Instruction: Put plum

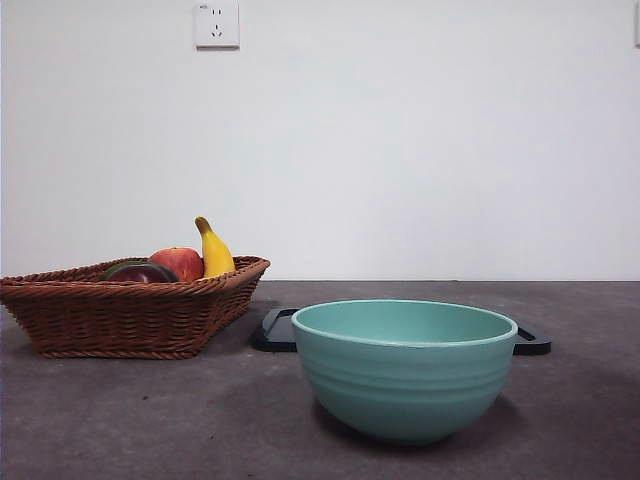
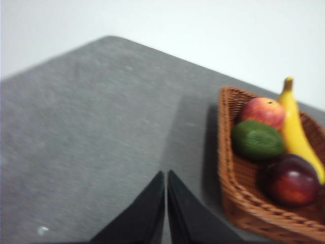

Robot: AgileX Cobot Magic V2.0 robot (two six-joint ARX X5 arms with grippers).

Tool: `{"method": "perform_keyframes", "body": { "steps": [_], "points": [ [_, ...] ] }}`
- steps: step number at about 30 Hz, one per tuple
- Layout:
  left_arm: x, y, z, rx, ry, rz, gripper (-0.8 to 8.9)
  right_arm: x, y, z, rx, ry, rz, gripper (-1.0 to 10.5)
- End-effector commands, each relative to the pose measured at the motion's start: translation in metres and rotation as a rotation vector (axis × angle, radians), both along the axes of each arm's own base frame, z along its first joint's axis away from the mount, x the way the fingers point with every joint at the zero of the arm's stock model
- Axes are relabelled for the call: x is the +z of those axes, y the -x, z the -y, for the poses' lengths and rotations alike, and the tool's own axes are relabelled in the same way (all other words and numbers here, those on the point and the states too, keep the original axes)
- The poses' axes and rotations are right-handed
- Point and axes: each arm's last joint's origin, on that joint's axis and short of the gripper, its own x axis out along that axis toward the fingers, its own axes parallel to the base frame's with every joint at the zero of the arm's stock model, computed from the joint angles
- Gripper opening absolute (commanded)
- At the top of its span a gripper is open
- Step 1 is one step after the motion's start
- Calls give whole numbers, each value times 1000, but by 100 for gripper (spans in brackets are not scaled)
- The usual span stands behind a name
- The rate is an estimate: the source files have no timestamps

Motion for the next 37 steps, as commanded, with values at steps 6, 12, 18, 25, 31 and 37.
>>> {"method": "perform_keyframes", "body": {
  "steps": [6,12,18,25,31,37],
  "points": [
    [-1,0,4,-121,98,-3,7,0,0,-2,44,-132,-6,8],
    [14,5,5,-147,110,-23,9,15,4,-2,40,-162,-10,8],
    [44,11,8,-212,138,-22,9,48,13,-3,42,-158,3,8],
    [88,9,11,-339,136,-94,9,95,19,-6,112,-125,-69,8],
    [123,-7,13,-491,102,-218,9,132,9,-8,236,-86,-189,8],
    [150,-24,18,-631,99,-324,9,166,-10,-16,377,-69,-287,8]
  ]
}}
